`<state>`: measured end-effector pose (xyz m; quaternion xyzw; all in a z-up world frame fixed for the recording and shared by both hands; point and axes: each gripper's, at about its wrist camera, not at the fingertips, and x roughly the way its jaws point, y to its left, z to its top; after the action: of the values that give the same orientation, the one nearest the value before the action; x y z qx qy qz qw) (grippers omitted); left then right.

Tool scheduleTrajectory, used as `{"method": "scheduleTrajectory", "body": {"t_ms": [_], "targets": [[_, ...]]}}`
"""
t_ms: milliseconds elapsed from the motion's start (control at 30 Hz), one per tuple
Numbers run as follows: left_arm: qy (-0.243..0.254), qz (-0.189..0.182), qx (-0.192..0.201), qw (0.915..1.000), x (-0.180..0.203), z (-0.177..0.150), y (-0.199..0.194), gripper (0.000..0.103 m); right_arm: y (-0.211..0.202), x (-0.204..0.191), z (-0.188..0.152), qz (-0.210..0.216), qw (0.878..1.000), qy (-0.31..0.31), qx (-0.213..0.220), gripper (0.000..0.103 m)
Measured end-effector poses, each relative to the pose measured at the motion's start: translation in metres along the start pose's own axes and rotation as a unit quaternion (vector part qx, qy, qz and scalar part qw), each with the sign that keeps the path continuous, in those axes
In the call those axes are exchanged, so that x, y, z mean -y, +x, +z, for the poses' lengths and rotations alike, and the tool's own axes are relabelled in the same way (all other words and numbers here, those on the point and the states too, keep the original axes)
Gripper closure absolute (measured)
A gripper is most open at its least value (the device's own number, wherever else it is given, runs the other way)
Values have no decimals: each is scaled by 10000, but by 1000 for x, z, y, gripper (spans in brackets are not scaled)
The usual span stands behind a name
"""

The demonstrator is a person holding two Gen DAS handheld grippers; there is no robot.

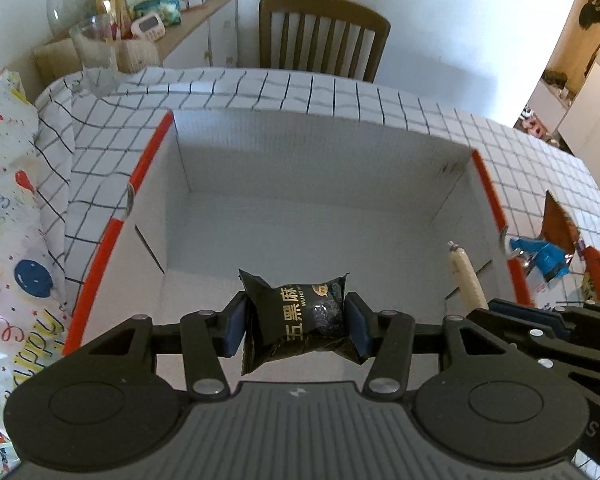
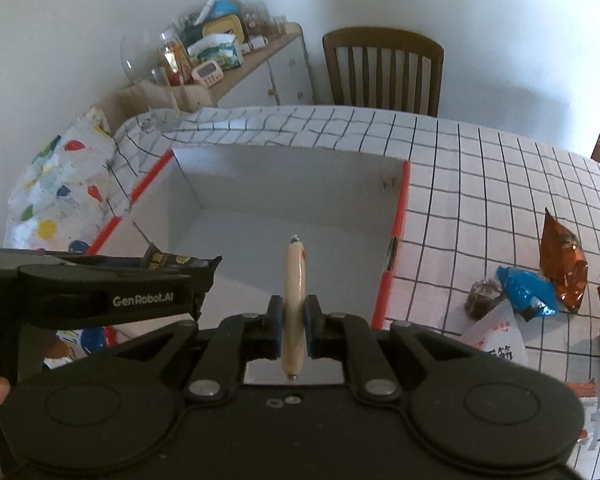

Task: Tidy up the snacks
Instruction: 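Carry both snacks over the red box and open both tools to drop them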

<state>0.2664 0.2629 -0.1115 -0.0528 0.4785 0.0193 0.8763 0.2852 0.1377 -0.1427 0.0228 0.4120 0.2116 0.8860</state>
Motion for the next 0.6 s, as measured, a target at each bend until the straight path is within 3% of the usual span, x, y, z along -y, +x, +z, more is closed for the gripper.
{"method": "scheduleTrajectory", "body": {"t_ms": [400, 533, 600], "targets": [[143, -184, -193, 9995, 0, -6, 14, 45, 16, 3, -8, -114, 9995, 116, -277, 83], [154, -166, -141, 9996, 0, -6, 12, 32, 15, 3, -9, -118, 9994, 152, -284, 80], [181, -183, -98, 9996, 0, -7, 9, 32, 13, 4, -10, -120, 9994, 184, -282, 80]]}}
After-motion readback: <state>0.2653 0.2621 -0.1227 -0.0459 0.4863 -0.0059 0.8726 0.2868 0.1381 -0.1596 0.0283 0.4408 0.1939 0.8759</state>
